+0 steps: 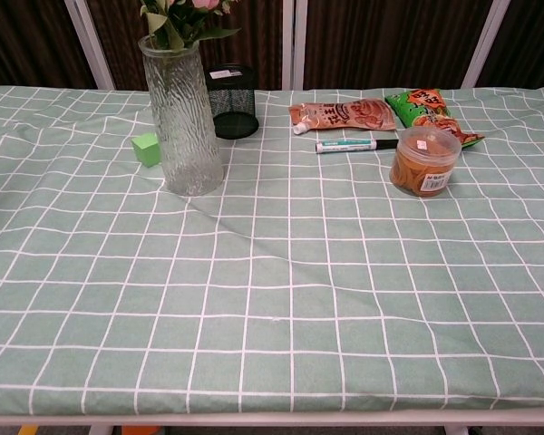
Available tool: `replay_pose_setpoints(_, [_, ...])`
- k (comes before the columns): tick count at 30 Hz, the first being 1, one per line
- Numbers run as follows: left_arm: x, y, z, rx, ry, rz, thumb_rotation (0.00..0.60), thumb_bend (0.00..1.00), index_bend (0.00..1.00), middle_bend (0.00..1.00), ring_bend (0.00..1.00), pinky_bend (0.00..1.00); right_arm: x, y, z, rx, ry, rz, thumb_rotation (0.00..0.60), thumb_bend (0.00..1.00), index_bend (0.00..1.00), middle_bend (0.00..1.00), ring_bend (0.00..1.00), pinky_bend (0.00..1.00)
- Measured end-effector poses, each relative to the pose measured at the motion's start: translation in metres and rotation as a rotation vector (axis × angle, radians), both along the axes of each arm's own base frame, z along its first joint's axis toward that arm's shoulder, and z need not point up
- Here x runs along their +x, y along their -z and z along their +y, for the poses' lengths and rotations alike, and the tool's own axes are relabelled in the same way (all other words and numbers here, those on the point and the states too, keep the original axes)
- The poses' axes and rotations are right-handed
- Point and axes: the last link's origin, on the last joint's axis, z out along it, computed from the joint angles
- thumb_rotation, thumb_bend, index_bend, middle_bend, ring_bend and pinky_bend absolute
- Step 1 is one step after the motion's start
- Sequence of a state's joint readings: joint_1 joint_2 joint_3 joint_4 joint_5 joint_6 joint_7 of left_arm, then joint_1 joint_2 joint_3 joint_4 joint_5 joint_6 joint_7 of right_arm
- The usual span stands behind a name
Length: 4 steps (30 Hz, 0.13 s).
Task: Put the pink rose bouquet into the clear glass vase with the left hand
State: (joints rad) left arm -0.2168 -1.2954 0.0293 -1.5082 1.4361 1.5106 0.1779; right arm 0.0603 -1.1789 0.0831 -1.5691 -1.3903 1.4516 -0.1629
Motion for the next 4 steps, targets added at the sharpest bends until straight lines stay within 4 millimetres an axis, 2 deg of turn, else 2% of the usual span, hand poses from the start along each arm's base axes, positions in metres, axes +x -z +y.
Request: replay_pose_setpoints(4, [-0.006,-0.001,-0.022,0.015,-0.016,-0.012,0.600,0.10,0.11,0.06,0.02,0.15,0.001,0.002,0.000,0.002,-0.002,-0.002,0.600,0.27,0.00,0.00,0.00,0.00])
